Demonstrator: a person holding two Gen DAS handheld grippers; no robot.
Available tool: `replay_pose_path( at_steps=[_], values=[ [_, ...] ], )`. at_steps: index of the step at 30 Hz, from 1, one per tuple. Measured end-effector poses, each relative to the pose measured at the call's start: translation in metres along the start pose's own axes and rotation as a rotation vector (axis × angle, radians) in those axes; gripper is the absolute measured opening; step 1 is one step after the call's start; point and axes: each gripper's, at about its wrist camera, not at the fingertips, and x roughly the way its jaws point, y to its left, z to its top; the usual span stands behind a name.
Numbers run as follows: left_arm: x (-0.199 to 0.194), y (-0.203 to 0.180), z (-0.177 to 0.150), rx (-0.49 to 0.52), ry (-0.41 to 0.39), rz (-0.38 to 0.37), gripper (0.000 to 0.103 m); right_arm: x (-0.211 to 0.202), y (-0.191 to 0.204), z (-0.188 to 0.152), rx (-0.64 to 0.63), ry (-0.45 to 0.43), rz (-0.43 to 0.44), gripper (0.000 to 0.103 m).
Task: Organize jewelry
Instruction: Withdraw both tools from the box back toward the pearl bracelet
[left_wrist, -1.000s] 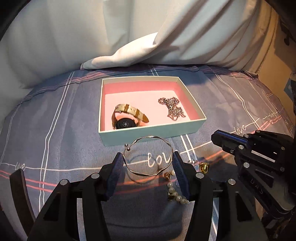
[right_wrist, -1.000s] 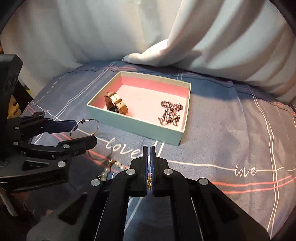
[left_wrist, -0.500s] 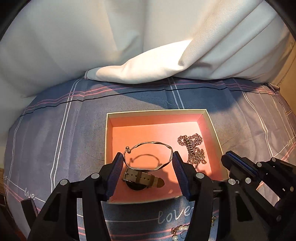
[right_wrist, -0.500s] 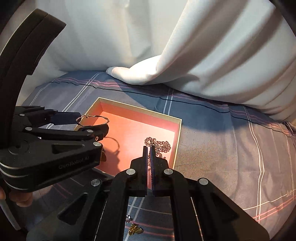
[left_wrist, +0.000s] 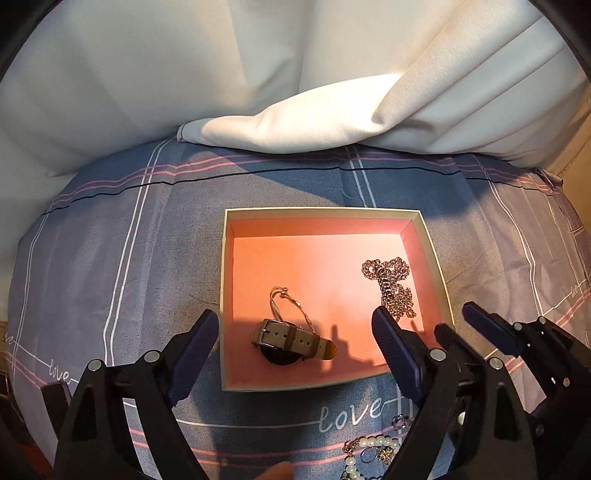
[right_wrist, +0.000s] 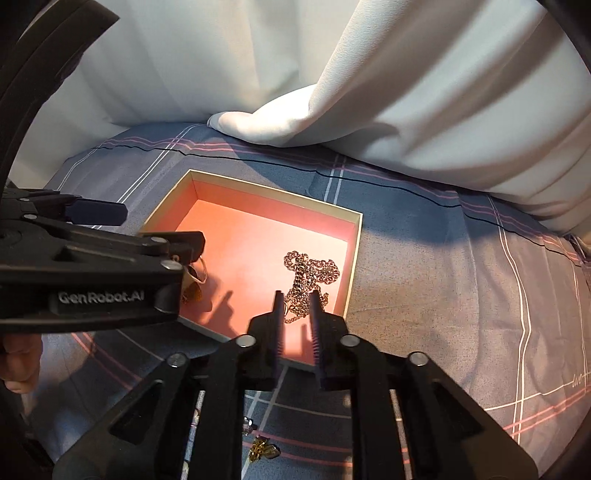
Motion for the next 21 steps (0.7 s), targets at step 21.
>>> replay_pose_path(
  at_steps=[21],
  values=[
    [-0.031,0.003,-0.147,0.037,-0.022,-0.045,0.097,-0.063,-0.025,-0.112,0.071,-0.006,0.006,0.084]
  ],
)
